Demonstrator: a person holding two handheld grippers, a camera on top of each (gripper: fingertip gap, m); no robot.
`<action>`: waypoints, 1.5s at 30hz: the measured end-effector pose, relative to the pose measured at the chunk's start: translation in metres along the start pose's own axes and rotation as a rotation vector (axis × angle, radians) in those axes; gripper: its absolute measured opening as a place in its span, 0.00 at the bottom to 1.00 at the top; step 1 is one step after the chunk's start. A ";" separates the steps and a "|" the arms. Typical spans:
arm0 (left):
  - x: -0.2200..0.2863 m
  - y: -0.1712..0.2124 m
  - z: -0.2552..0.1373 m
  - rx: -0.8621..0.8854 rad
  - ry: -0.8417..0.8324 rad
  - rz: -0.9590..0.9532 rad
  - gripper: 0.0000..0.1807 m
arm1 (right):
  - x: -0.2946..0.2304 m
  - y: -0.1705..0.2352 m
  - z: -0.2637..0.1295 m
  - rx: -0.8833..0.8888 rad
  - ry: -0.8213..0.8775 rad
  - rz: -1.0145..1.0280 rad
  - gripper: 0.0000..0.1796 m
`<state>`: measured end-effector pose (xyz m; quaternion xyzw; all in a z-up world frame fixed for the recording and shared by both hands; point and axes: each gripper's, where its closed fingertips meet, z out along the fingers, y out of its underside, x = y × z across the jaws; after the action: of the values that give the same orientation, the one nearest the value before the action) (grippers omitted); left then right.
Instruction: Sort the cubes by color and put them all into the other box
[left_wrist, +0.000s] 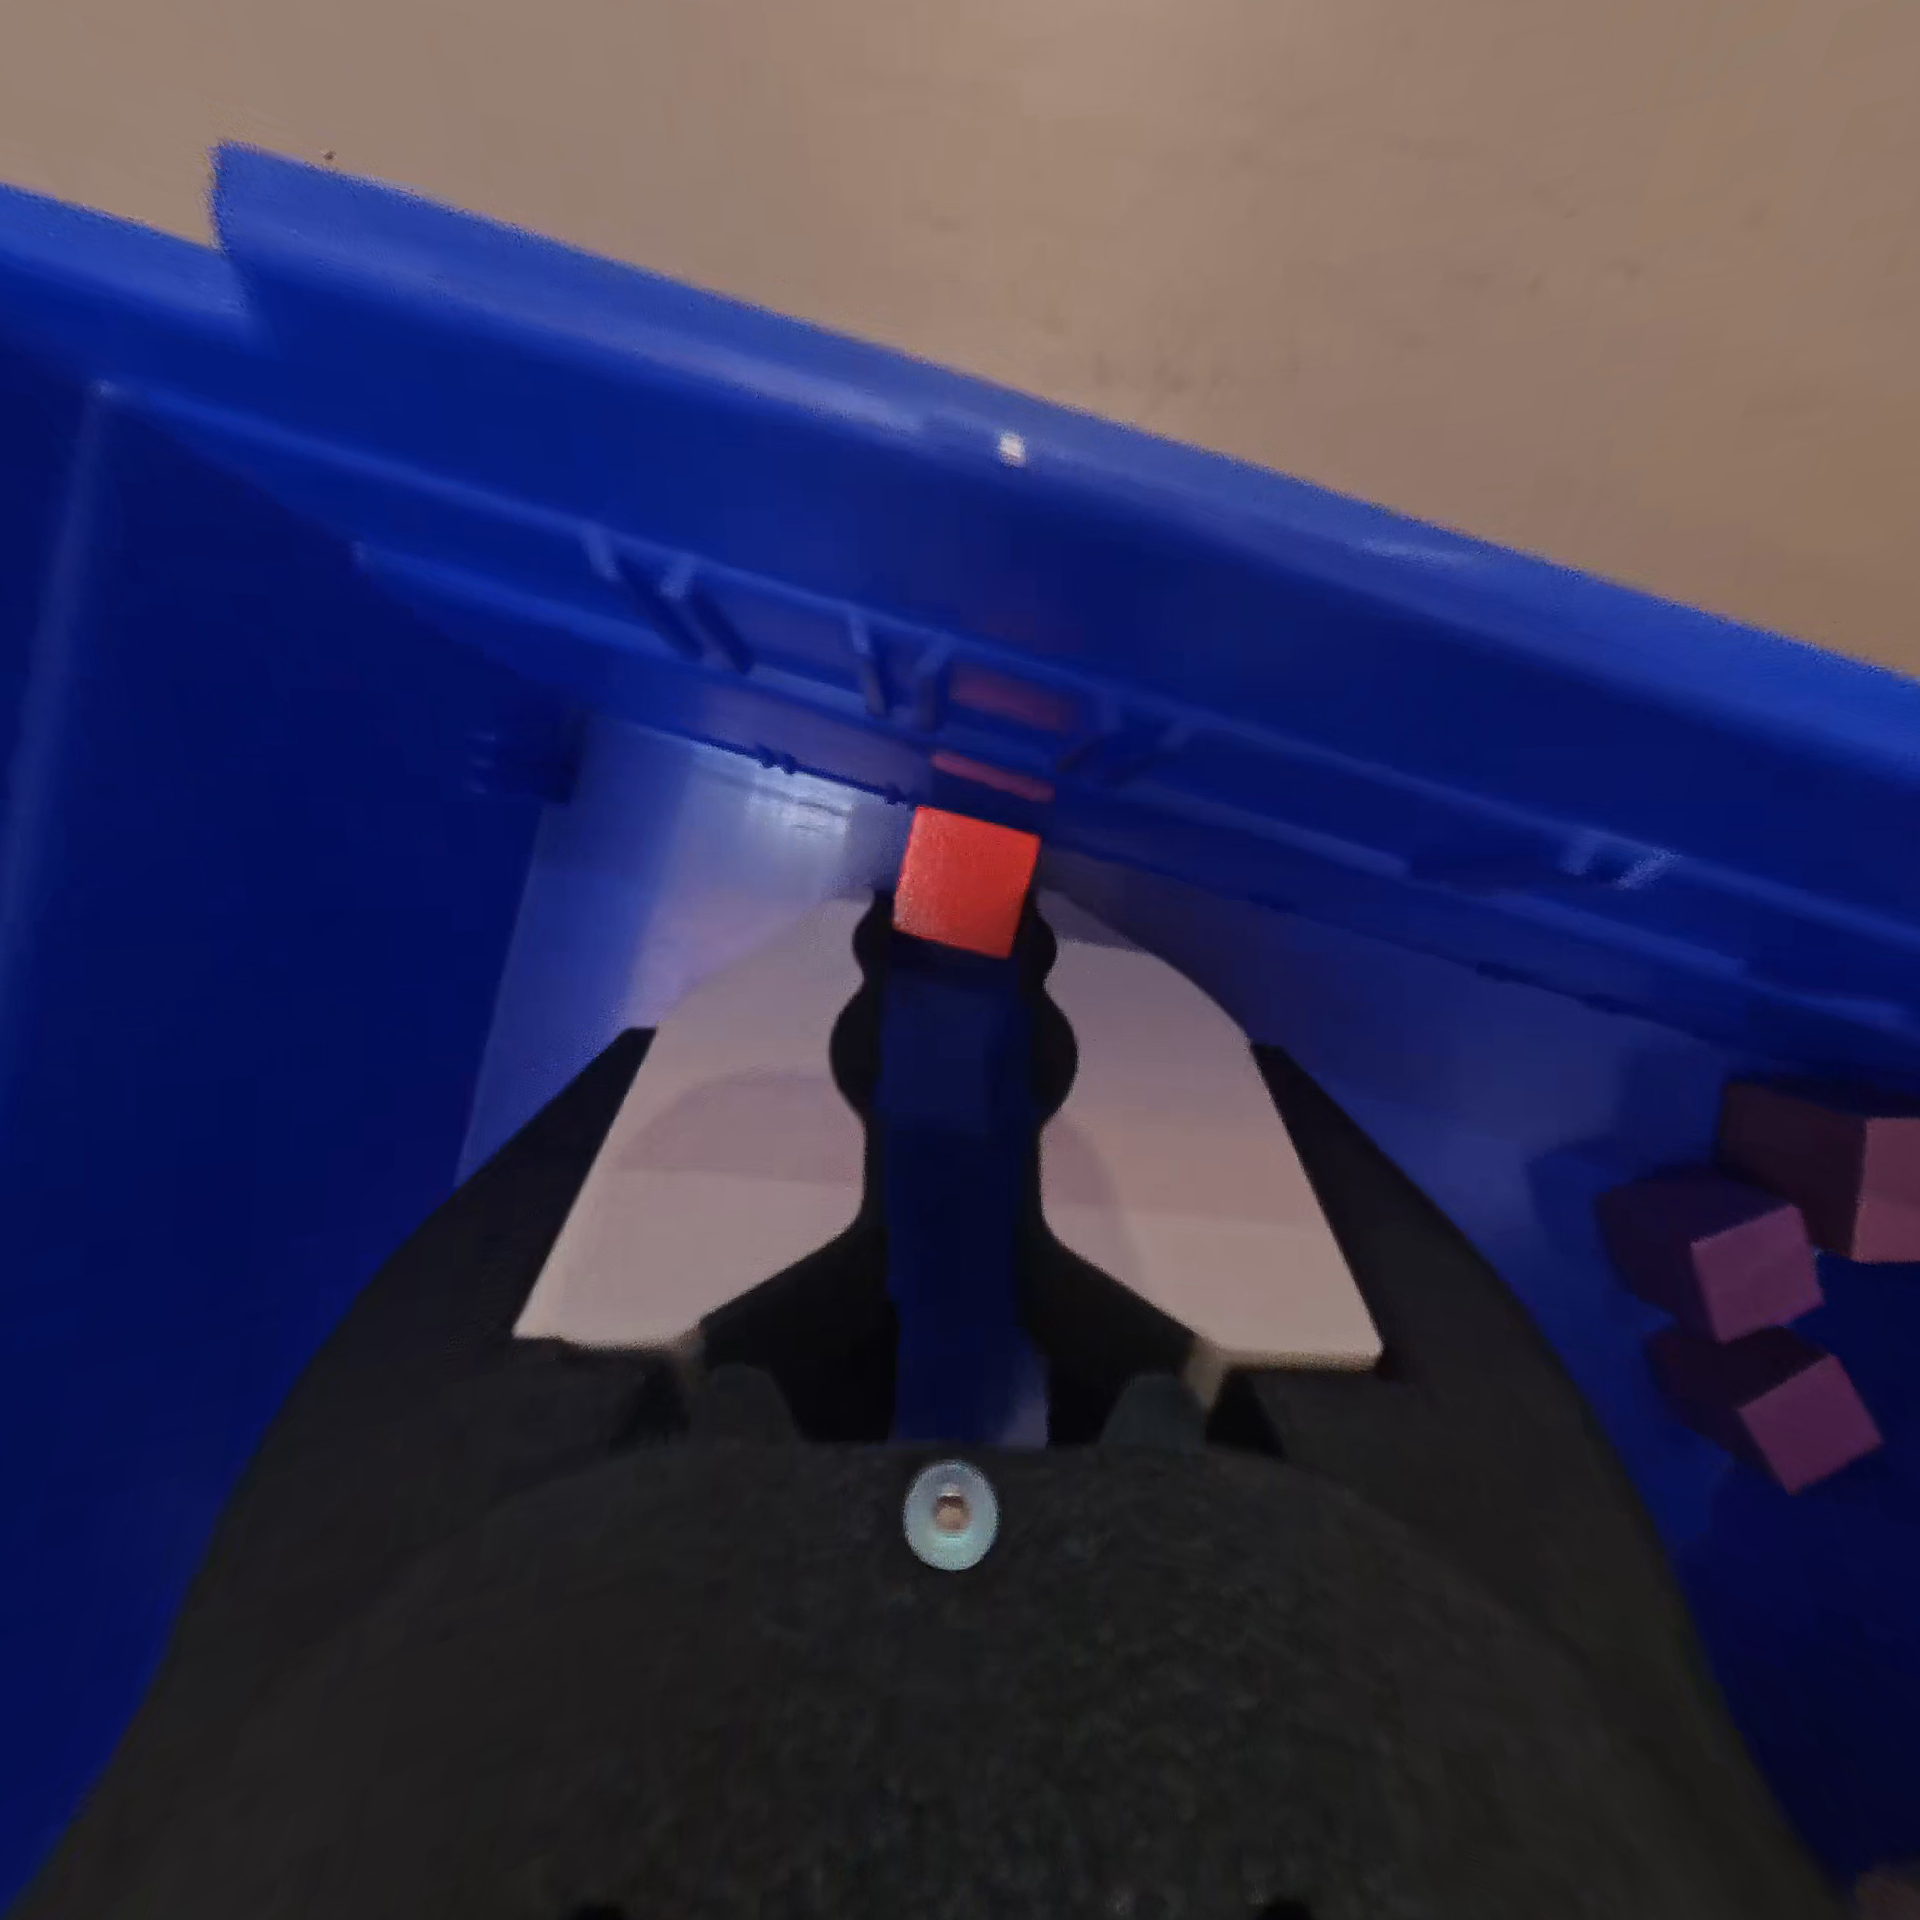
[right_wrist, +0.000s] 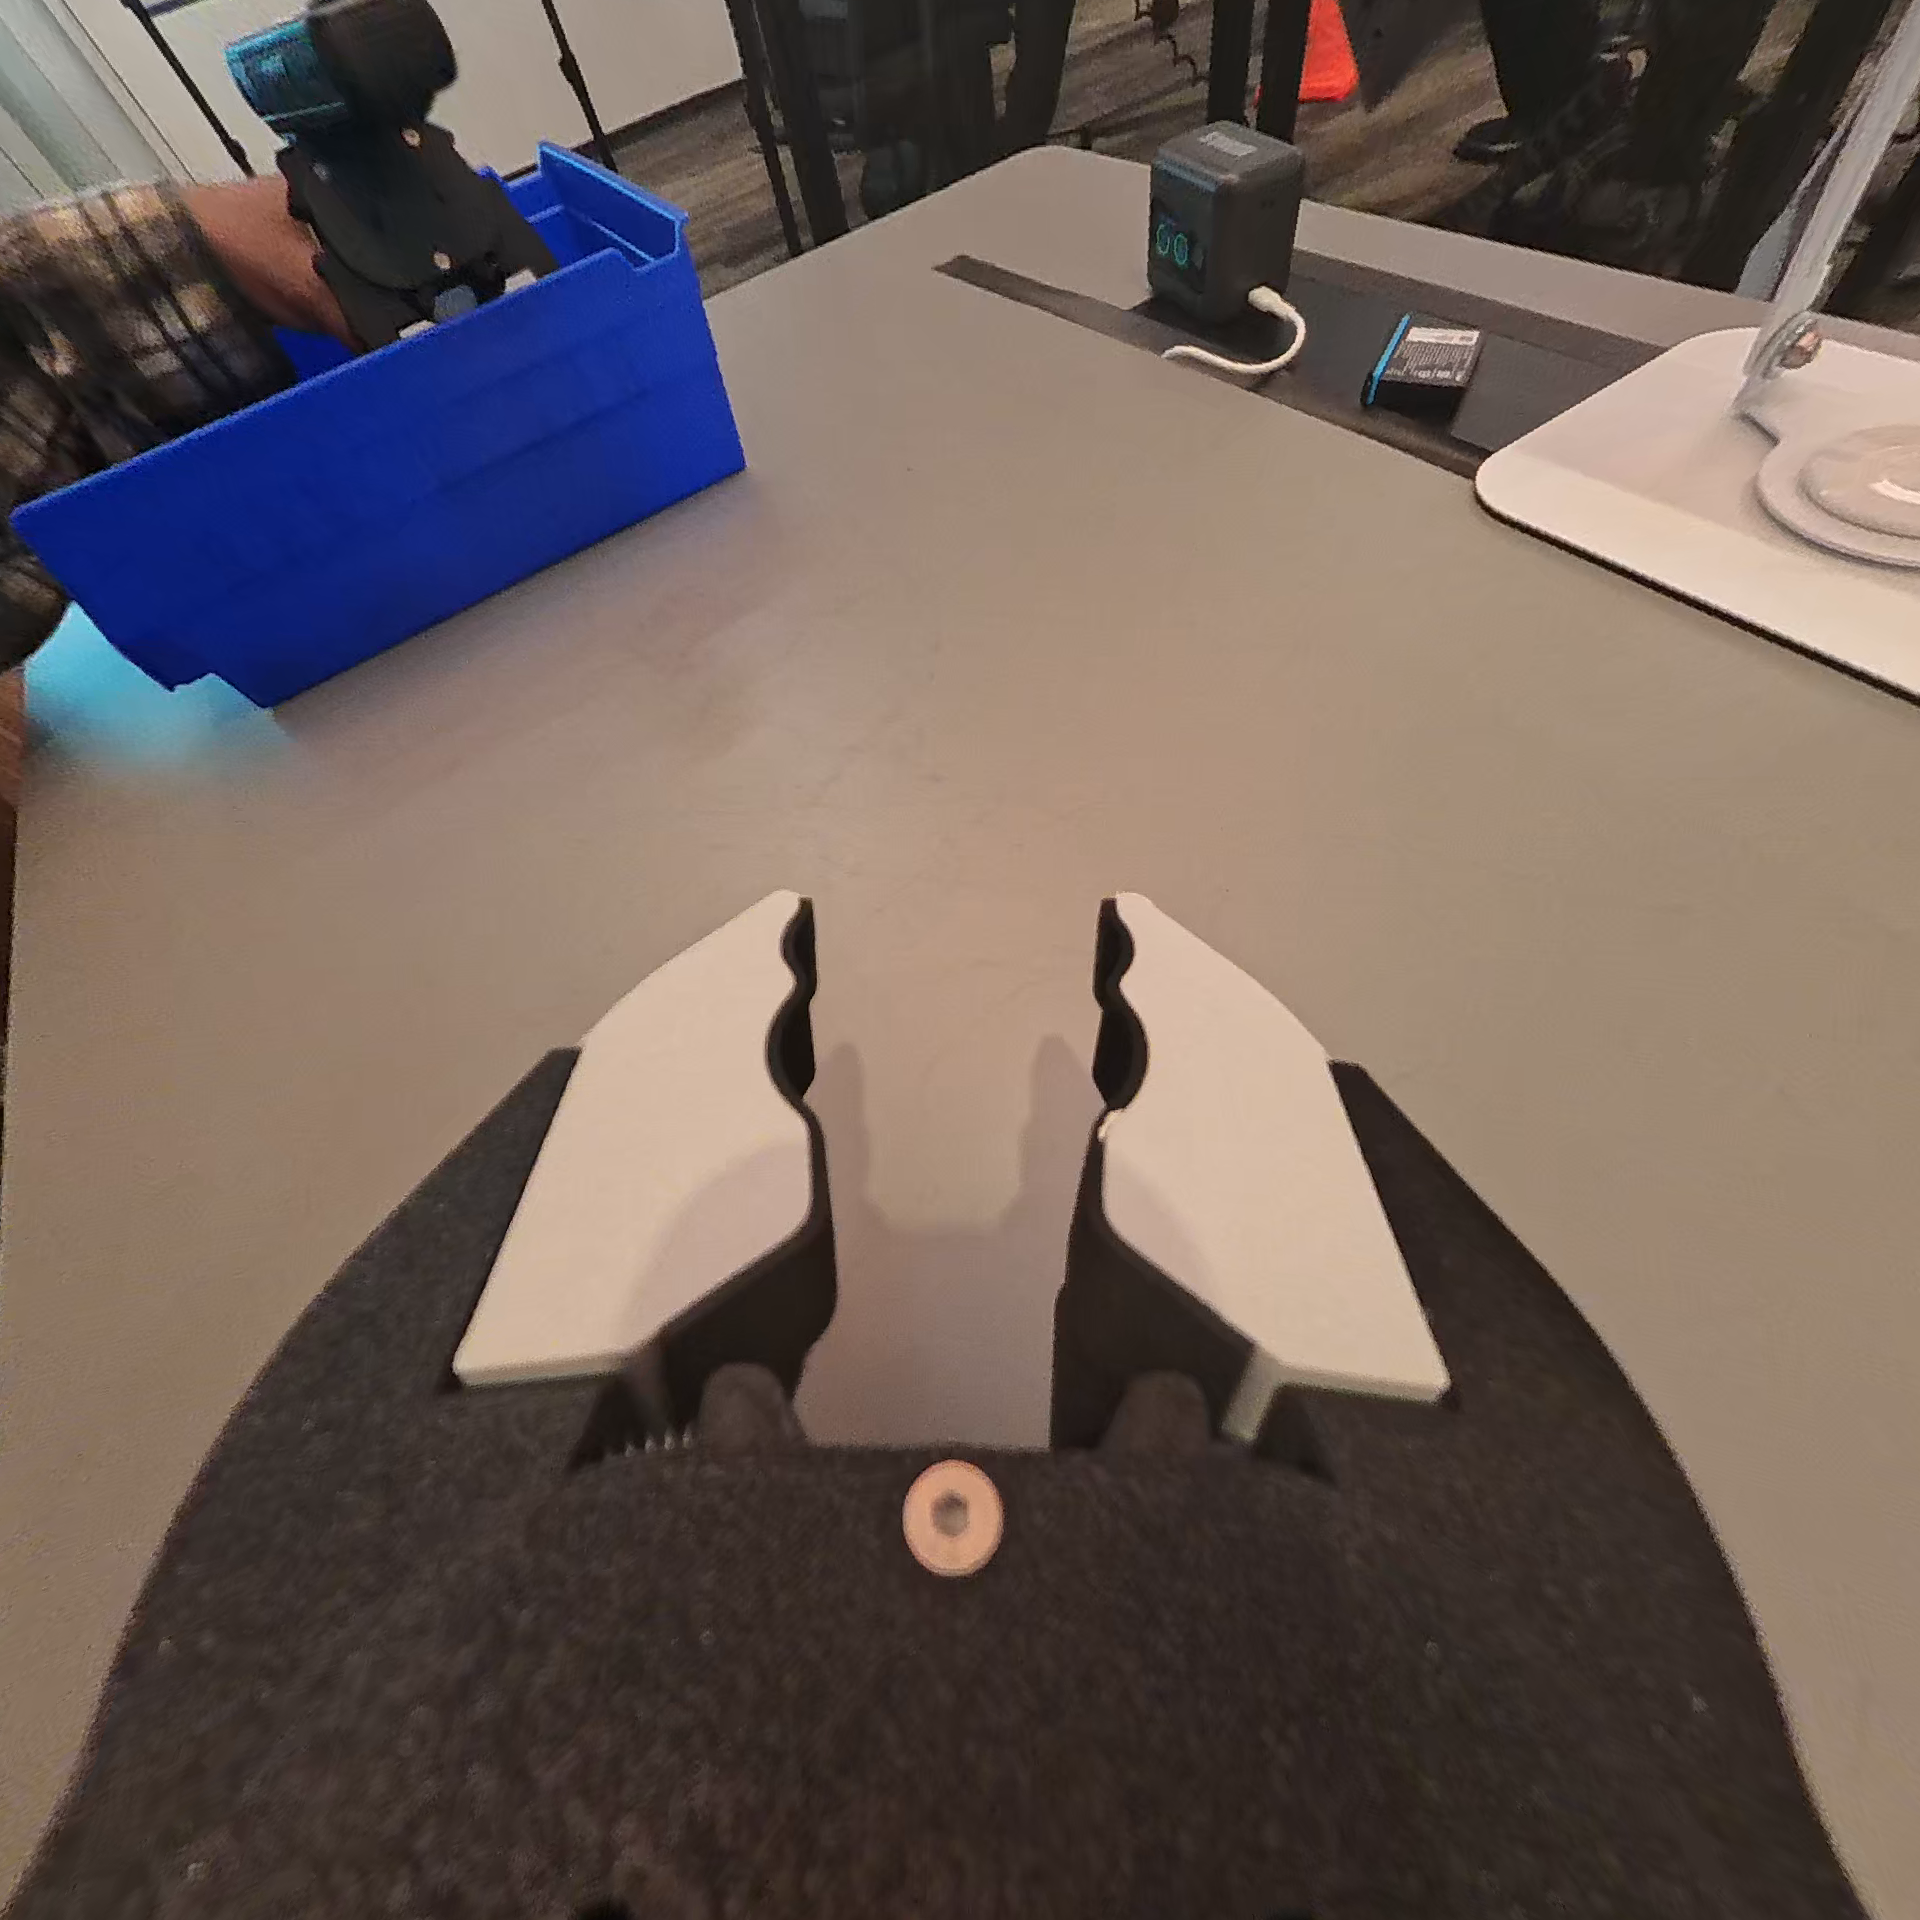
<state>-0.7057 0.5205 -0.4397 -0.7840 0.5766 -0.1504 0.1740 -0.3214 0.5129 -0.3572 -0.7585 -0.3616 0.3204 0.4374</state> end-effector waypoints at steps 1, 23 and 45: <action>0.001 0.000 -0.001 0.002 0.003 -0.015 0.13 | 0.000 0.000 -0.001 0.007 -0.001 0.002 0.28; 0.119 -0.299 -0.056 0.384 -0.687 0.102 0.12 | -0.072 -0.087 -0.035 0.122 -0.460 0.468 0.30; 0.154 -0.391 0.010 0.633 -0.542 0.169 0.18 | -0.050 -0.078 -0.049 0.059 -0.436 0.433 0.12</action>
<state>-0.3239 0.4815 -0.2691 -0.6530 0.4976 -0.0934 0.5633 -0.3296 0.4784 -0.2583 -0.7183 -0.2673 0.5717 0.2930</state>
